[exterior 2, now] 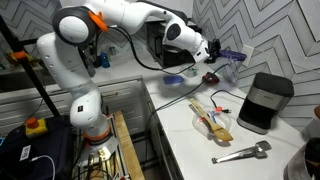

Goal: Put the dark blue lid on top of the coffeemaker

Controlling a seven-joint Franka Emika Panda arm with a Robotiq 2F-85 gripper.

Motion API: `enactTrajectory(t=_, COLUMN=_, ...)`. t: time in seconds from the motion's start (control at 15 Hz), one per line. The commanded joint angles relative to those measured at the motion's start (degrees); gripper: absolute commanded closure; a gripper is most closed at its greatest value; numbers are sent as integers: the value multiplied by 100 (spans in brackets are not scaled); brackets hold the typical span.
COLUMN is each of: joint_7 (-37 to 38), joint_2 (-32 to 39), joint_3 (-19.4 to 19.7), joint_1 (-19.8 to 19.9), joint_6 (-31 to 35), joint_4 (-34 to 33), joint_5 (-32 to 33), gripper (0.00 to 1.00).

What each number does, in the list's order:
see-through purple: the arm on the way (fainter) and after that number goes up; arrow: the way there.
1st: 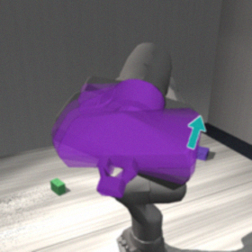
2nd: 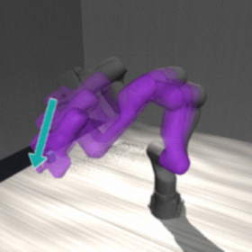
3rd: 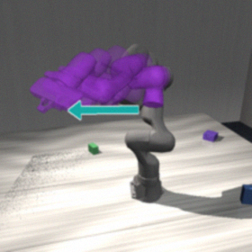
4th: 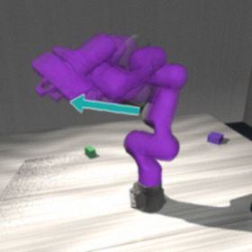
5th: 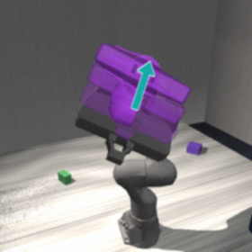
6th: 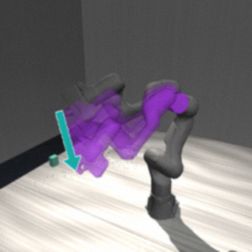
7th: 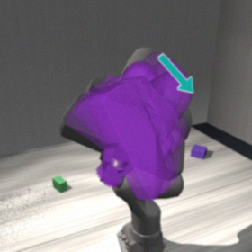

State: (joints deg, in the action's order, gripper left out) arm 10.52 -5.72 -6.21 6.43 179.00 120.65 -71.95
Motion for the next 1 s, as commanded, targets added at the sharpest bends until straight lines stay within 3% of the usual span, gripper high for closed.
enactTrajectory(t=0.0, joint_7=-386, joint_2=-816, joint_3=322, joint_1=60, joint_6=313, joint_4=365, joint_5=-1084, gripper=98)
enactTrajectory(t=0.27, joint_7=-455, joint_2=-869, joint_3=539, joint_1=104, joint_6=1034, joint_4=-16, joint_5=-1875, gripper=98)
enactTrajectory(t=0.33, joint_7=-379, joint_2=-875, joint_3=510, joint_1=94, joint_6=730, joint_4=63, joint_5=-1530, gripper=98)
enactTrajectory(t=0.4, joint_7=-387, joint_2=-902, joint_3=529, joint_1=102, joint_6=775, joint_4=49, joint_5=-1552, gripper=91)
enactTrajectory(t=0.47, joint_7=-387, joint_2=-899, joint_3=524, joint_1=100, joint_6=773, joint_4=47, joint_5=-1549, gripper=91)
enactTrajectory(t=0.53, joint_7=-387, joint_2=-884, joint_3=509, joint_1=96, joint_6=773, joint_4=47, joint_5=-1549, gripper=98)
enactTrajectory(t=0.67, joint_7=-268, joint_2=-360, joint_3=337, joint_1=168, joint_6=1801, joint_4=-282, joint_5=-1523, gripper=98)
enactTrajectory(t=0.73, joint_7=-2, joint_2=-212, joint_3=436, joint_1=39, joint_6=2123, joint_4=-284, joint_5=-1259, gripper=98)
enactTrajectory(t=0.93, joint_7=-407, joint_2=460, joint_3=278, joint_1=72, joint_6=3193, joint_4=-661, joint_5=-1480, gripper=98)
